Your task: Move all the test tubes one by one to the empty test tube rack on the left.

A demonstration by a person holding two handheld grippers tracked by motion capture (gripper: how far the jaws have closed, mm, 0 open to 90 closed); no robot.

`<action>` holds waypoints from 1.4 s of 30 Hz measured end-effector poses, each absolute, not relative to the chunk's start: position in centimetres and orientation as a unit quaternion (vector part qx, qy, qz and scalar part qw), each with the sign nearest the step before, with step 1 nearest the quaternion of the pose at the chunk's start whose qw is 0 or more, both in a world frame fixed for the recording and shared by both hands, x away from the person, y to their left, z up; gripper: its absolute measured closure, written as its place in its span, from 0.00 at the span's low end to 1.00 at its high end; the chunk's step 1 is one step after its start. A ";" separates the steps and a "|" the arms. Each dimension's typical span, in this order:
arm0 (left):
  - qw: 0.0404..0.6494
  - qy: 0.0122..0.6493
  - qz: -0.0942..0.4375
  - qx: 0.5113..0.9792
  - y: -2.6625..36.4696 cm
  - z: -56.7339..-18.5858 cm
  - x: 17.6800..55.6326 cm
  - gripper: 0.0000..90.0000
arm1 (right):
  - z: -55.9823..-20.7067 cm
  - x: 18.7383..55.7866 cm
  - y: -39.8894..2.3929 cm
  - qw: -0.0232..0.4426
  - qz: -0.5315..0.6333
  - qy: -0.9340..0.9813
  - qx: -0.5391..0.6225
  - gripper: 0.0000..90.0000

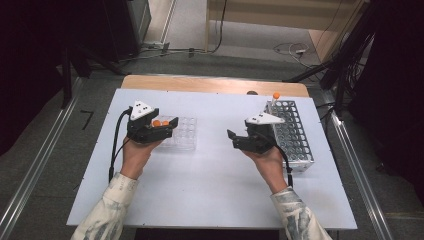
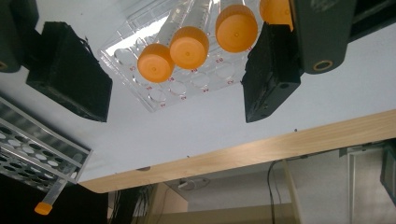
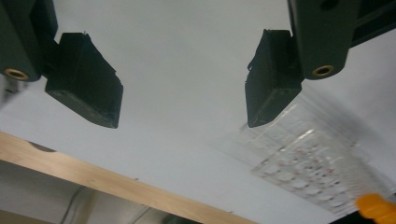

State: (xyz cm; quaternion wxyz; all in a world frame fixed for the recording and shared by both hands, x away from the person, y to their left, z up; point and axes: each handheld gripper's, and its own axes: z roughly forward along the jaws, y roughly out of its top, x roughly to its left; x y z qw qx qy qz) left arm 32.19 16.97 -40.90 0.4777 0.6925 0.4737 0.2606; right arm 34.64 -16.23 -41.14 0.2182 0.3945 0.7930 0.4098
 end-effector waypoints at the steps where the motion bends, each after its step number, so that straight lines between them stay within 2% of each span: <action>1: 0.479 0.474 0.261 0.692 17.0 -40.9 32.2 0.27 | -41.0 34.9 -16.5 0.230 0.402 0.791 0.399 0.29; 8: 0.480 0.474 0.262 0.690 17.0 -40.8 32.1 0.27 | -40.5 36.8 -19.1 0.260 0.392 0.764 0.442 0.29; 24: 0.479 0.471 0.261 0.693 16.8 -40.9 32.1 0.26 | -41.1 41.5 -22.9 0.282 0.404 0.700 0.518 0.32; 31: 0.480 0.471 0.261 0.693 16.8 -40.9 32.1 0.26 | -41.6 44.1 -24.0 0.297 0.380 0.703 0.523 0.42; 42: 0.478 0.471 0.260 0.695 16.7 -41.0 32.2 0.26 | -42.3 46.9 -24.5 0.267 0.364 0.699 0.555 0.56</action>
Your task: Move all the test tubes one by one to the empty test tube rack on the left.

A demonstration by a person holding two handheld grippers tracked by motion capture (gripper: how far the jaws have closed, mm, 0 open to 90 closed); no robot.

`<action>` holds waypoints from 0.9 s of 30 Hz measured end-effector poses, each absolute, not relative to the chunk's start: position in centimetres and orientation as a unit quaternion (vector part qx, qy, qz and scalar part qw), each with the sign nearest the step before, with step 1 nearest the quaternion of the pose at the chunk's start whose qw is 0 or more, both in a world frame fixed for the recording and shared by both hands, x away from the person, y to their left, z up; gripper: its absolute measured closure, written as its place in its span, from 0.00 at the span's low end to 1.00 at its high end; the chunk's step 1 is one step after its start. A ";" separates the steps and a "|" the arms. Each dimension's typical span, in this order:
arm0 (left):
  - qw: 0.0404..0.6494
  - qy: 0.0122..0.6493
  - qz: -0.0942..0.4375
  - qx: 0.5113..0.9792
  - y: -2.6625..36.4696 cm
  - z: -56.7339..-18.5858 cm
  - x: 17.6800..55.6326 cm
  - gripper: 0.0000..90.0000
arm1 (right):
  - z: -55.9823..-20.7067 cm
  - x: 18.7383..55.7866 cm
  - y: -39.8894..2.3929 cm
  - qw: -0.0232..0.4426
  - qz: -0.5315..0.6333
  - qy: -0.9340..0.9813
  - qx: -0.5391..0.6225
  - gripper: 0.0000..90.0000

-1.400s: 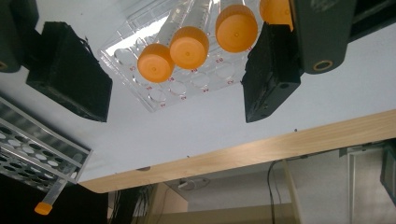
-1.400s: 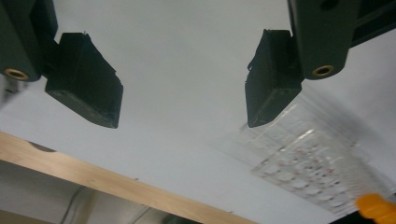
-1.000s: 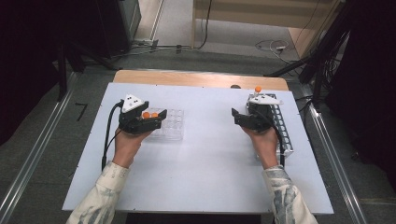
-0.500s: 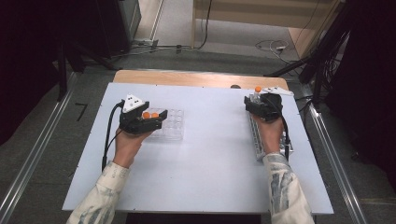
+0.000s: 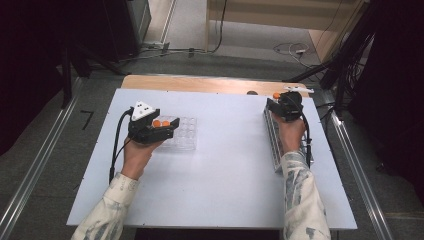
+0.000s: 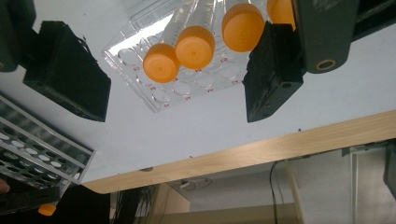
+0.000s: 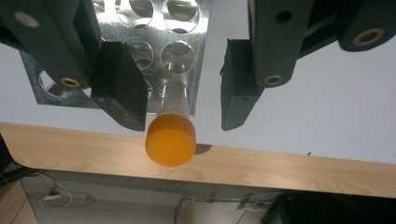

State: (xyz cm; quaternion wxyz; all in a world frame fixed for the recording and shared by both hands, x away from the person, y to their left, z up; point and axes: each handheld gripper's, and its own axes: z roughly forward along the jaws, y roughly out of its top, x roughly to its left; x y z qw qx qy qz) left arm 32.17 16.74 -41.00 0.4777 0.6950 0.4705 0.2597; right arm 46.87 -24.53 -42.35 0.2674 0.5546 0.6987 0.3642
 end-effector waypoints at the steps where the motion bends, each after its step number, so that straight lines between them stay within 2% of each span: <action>1: 0.478 0.470 0.259 0.695 16.7 -41.0 32.2 0.26 | -42.4 47.1 -24.5 0.267 0.359 0.700 0.557 0.57; 16: 0.478 0.471 0.255 0.696 16.7 -41.2 32.1 0.26 | -42.8 49.2 -24.4 0.247 0.318 0.697 0.594 0.68; 22: 0.480 0.469 0.256 0.696 16.6 -41.1 32.1 0.26 | -42.8 49.0 -24.2 0.261 0.313 0.697 0.591 0.74; 24: 0.479 0.469 0.255 0.697 16.6 -41.2 32.1 0.26 | -42.7 48.8 -24.2 0.258 0.322 0.699 0.584 0.79; 27: 0.480 0.469 0.255 0.696 16.6 -41.2 32.1 0.26 | -42.7 48.5 -24.1 0.270 0.330 0.694 0.580 0.79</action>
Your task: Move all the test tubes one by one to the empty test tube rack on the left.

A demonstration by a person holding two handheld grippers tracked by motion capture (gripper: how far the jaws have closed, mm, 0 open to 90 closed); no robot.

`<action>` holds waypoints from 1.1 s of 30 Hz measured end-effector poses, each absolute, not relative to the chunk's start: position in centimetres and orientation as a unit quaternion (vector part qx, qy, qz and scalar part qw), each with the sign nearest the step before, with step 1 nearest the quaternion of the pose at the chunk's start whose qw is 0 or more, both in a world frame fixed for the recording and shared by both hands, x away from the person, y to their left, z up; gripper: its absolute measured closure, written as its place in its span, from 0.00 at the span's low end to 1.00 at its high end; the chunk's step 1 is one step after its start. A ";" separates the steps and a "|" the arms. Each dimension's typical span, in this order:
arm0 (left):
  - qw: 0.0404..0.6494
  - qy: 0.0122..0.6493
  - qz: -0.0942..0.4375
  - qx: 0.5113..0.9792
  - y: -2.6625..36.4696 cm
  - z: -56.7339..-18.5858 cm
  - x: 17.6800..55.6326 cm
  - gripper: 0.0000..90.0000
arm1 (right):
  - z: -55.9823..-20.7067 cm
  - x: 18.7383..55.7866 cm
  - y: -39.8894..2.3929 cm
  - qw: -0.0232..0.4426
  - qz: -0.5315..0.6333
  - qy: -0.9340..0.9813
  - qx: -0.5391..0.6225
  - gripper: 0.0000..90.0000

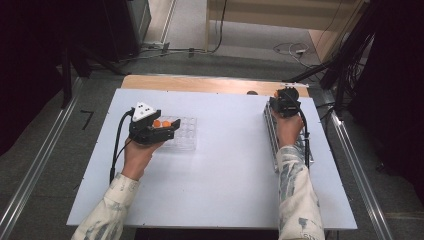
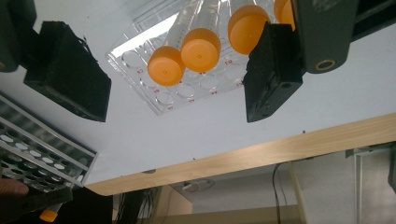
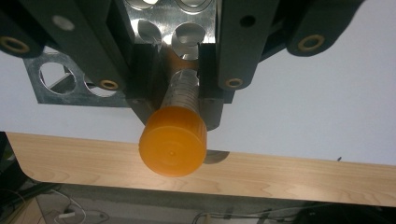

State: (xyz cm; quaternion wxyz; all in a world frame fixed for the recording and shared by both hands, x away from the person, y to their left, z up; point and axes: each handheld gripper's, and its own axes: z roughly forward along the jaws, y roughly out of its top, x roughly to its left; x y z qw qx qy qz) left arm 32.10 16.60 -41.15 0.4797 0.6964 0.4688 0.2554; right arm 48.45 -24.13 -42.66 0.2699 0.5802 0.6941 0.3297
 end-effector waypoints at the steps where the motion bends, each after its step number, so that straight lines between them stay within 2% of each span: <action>1: 0.480 0.469 0.255 0.696 16.6 -41.1 32.1 0.26 | -42.7 48.4 -24.2 0.271 0.331 0.693 0.580 0.79; 10: 0.483 0.470 0.255 0.693 16.8 -41.1 32.1 0.26 | -42.0 47.7 -23.9 0.300 0.344 0.684 0.568 0.80; 23: 0.490 0.468 0.256 0.690 16.9 -40.8 31.9 0.26 | -37.9 46.0 -23.8 0.324 0.372 0.690 0.530 0.80; 33: 0.497 0.461 0.252 0.691 16.4 -40.6 31.6 0.26 | -37.0 42.7 -21.8 0.284 0.398 0.738 0.466 0.80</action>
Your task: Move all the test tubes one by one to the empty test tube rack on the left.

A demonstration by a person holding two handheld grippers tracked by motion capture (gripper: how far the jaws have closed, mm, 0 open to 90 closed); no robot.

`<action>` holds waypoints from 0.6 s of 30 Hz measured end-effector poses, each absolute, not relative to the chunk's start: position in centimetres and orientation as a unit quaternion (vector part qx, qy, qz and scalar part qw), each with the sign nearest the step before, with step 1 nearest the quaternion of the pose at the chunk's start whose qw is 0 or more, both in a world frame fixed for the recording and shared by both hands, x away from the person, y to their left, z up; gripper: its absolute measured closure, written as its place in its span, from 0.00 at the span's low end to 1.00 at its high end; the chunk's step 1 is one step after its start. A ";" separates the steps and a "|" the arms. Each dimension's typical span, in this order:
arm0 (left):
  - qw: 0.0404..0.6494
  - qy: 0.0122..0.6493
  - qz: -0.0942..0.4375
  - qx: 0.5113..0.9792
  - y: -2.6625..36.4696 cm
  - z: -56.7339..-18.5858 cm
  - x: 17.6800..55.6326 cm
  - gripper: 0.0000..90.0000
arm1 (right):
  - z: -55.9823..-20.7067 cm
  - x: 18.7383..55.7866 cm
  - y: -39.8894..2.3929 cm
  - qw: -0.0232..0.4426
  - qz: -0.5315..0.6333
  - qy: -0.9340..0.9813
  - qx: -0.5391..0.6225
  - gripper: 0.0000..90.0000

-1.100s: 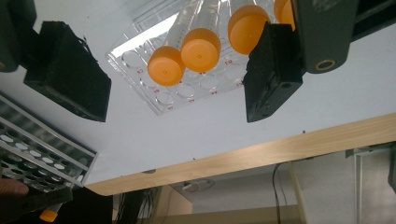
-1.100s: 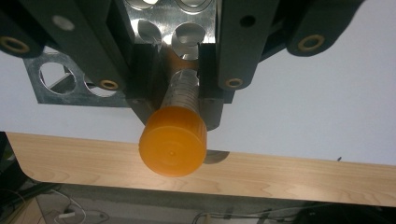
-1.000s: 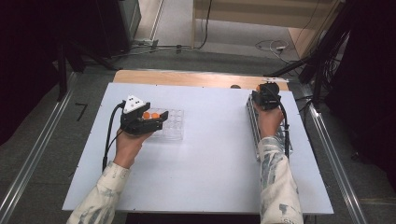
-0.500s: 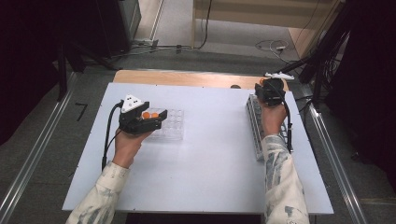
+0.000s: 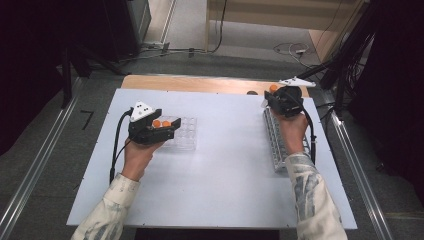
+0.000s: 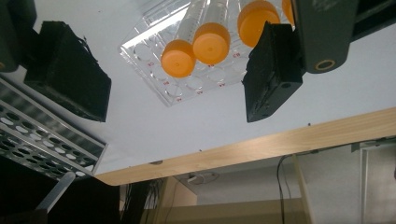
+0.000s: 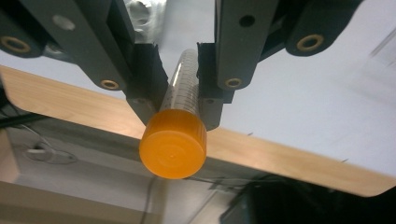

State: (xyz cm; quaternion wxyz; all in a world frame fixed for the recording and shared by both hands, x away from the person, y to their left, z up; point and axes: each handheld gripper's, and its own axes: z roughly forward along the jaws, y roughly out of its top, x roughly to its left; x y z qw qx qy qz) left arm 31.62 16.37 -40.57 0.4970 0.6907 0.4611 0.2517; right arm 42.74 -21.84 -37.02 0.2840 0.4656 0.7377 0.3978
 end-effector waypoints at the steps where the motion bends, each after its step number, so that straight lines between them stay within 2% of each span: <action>1: 0.497 0.460 0.251 0.692 16.3 -40.5 31.6 0.26 | -37.1 42.4 -21.5 0.281 0.400 0.744 0.456 0.80; 11: 0.510 0.442 0.242 0.697 15.2 -40.1 30.9 0.26 | -38.3 38.3 -17.3 0.227 0.414 0.799 0.372 0.80; 18: 0.524 0.405 0.224 0.716 13.2 -39.6 29.8 0.29 | -39.8 34.9 -13.8 0.176 0.421 0.835 0.306 0.80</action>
